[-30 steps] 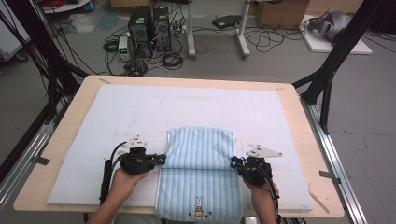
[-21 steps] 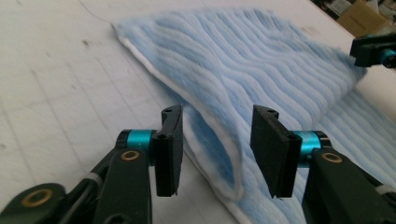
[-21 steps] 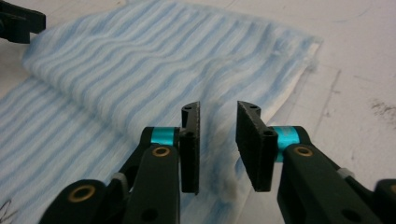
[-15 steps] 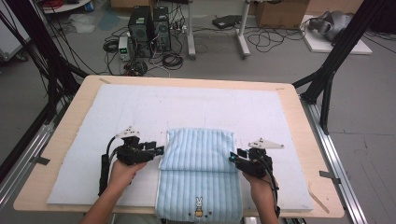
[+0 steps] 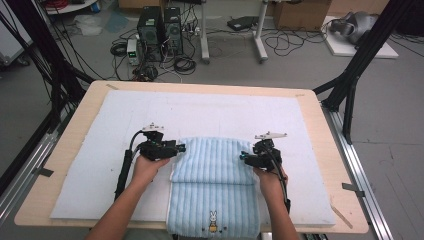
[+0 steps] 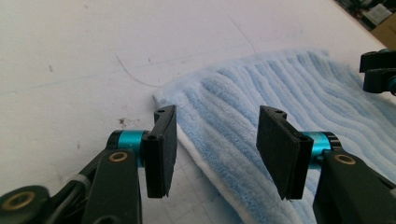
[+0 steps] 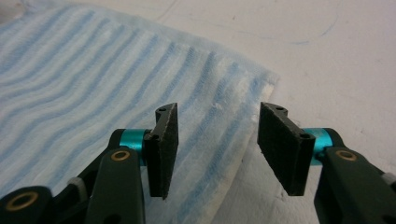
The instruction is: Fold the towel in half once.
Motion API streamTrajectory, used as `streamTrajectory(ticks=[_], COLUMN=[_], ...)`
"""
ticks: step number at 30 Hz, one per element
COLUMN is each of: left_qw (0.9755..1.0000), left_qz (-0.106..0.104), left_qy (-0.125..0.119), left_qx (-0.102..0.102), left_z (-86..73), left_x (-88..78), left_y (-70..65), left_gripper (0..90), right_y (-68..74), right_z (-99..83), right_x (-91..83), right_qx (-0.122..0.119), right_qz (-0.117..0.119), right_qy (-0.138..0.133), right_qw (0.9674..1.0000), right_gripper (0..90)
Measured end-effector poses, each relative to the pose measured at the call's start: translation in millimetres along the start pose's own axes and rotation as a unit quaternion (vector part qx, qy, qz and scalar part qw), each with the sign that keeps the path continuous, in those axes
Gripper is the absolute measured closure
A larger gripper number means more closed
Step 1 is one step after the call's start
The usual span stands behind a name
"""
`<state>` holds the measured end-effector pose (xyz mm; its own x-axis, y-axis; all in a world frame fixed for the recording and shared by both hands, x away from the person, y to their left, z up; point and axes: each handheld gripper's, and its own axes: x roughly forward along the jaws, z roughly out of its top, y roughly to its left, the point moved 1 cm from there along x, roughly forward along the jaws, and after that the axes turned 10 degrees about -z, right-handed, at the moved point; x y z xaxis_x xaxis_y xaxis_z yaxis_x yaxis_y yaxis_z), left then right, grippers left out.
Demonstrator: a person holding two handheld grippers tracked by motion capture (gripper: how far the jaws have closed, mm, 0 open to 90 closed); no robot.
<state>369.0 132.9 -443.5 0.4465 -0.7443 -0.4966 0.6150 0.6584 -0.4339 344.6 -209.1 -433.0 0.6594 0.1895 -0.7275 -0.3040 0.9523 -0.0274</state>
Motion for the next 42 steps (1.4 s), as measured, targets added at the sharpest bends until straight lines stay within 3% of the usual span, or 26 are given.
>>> streamTrajectory(ticks=[3, 5, 7, 9, 11, 13, 15, 19, 22, 32, 42], left_qw=[0.9997, 0.9985, 0.9965, 0.993, 0.9948, 0.9949, 0.9956, 0.9986, 0.9989, 0.9972, 0.9946], left_qz=[0.014, 0.029, 0.05, 0.073, 0.056, 0.056, 0.052, 0.025, 0.011, -0.057, -0.092], left_qy=[0.02, 0.032, 0.039, 0.048, 0.051, 0.049, 0.044, 0.004, -0.015, -0.036, -0.026], left_qx=[0.011, 0.033, 0.054, 0.079, 0.068, 0.068, 0.064, 0.046, 0.043, 0.032, 0.041], left_z=[-3.5, -6.4, -7.0, -7.7, -7.7, -7.4, -6.1, 0.8, 4.3, 4.5, -3.9], left_x=[8.5, 13.3, 14.4, 13.9, 13.3, 13.1, 10.3, -3.8, -14.8, -43.2, -65.7], left_y=[-0.9, -4.9, -8.6, -10.3, -9.4, -9.9, -8.7, -6.7, -7.2, -21.4, -37.8], left_gripper=[49.4, 53.3, 58.4, 70.1, 85.9, 86.7, 87.0, 87.1, 87.1, 87.2, 87.1], right_y=[2.0, 4.7, 7.5, 7.7, 8.7, 10.7, 12.9, 7.4, 4.2, 0.8, 6.6], right_z=[1.4, 1.4, 0.7, 1.1, 1.3, 1.8, 2.2, 2.8, 2.8, -6.3, -23.8], right_x=[6.8, 11.0, 14.9, 14.6, 14.5, 14.5, 13.4, 2.8, -8.2, -41.8, -74.0], right_qx=[-0.007, -0.019, -0.032, -0.026, -0.034, -0.047, -0.058, -0.035, -0.019, -0.007, -0.01], right_qz=[-0.008, -0.014, -0.022, -0.017, -0.01, -0.005, -0.01, 0.007, 0.028, 0.063, 0.096], right_qy=[0.01, 0.019, 0.027, 0.024, 0.023, 0.023, 0.02, -0.01, -0.03, -0.065, -0.082], right_qw=[0.9999, 0.9996, 0.9989, 0.9992, 0.9991, 0.9986, 0.9981, 0.9993, 0.999, 0.9959, 0.9919], right_gripper=[46.7, 50.5, 52.9, 63.5, 76.7, 83.3, 84.4, 84.3, 84.3, 84.0, 83.7])
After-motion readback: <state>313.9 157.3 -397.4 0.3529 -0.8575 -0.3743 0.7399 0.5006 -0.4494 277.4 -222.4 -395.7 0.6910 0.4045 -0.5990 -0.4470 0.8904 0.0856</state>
